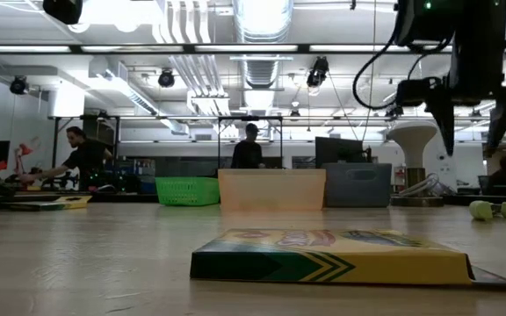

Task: Pick & Place School Supplies
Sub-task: Put the light green hole puncher into the orange bin

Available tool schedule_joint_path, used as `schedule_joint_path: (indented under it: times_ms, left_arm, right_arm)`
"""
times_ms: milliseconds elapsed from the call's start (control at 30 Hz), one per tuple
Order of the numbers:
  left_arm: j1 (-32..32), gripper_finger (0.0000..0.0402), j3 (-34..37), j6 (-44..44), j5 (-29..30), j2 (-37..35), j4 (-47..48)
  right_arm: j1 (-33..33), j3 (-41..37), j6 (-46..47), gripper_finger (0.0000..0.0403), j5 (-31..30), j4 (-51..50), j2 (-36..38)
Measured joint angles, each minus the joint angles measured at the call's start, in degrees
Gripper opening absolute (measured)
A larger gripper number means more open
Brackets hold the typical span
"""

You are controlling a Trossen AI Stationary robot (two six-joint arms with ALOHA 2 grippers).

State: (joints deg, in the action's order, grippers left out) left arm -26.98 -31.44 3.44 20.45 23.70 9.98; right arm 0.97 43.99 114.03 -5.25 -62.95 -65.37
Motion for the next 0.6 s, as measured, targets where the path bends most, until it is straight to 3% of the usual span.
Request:
schedule_joint_path:
  times_ms: [200,600]
  left_arm:
    - [0.0,0.0124,0.0,0.0,0.0,0.0,0.0]
    - [0.0,0.0124,0.0,0.0,0.0,0.0,0.0]
  right_arm:
    - [0.0,-4.1,2.8,0.0201,3.4,2.3,0.1]
    - [0.1,-12.9,3.0,0.0201,2.1,12.6,0.1]
